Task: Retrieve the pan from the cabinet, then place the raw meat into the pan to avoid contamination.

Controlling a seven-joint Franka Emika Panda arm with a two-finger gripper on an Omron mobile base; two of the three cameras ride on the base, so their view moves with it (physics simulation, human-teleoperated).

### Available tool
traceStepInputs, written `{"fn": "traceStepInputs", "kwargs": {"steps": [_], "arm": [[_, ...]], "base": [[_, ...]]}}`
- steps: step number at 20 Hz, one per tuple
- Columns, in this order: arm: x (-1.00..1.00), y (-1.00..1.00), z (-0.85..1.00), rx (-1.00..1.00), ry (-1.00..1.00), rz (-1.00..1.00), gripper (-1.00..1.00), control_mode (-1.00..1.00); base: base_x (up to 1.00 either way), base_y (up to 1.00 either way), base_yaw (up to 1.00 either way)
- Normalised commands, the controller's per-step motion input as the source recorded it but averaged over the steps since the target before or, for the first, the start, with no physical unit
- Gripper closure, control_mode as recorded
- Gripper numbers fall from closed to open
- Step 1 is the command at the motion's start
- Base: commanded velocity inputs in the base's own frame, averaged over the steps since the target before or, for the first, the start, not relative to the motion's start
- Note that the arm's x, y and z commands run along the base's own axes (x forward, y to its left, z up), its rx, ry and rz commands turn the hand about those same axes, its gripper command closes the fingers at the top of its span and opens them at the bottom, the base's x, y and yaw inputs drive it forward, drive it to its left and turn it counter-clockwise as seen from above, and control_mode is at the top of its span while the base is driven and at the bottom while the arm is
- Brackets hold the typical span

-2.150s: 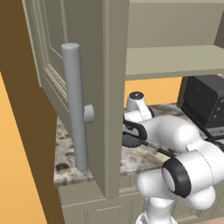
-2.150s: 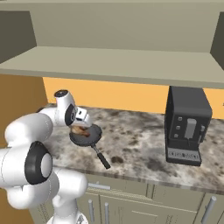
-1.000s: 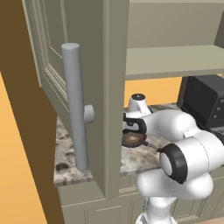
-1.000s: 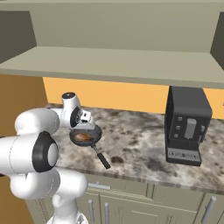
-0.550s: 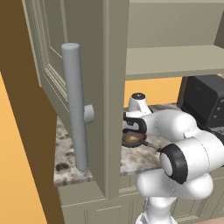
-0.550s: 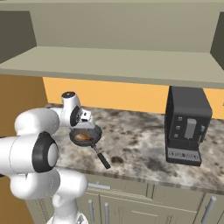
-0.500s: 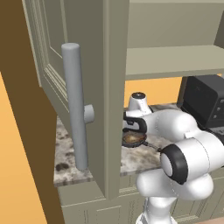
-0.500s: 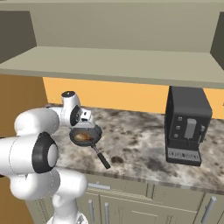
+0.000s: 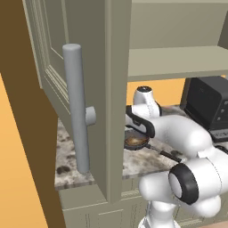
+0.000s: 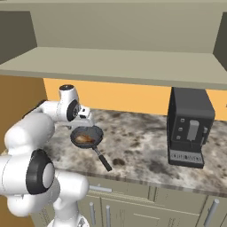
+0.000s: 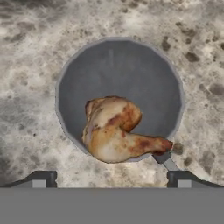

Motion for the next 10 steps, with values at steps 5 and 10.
{"fn": "traceStepInputs", "kwargs": {"steps": [5,10], "arm": [[-0.90,0.01,0.05,0.00,0.01,-0.03,-1.00,-1.00],[-0.91,0.00,0.17,0.01,0.00,-0.04,-1.00,-1.00]], "base": [[0.00,0.00,0.00],[0.00,0.00,0.00]]}}
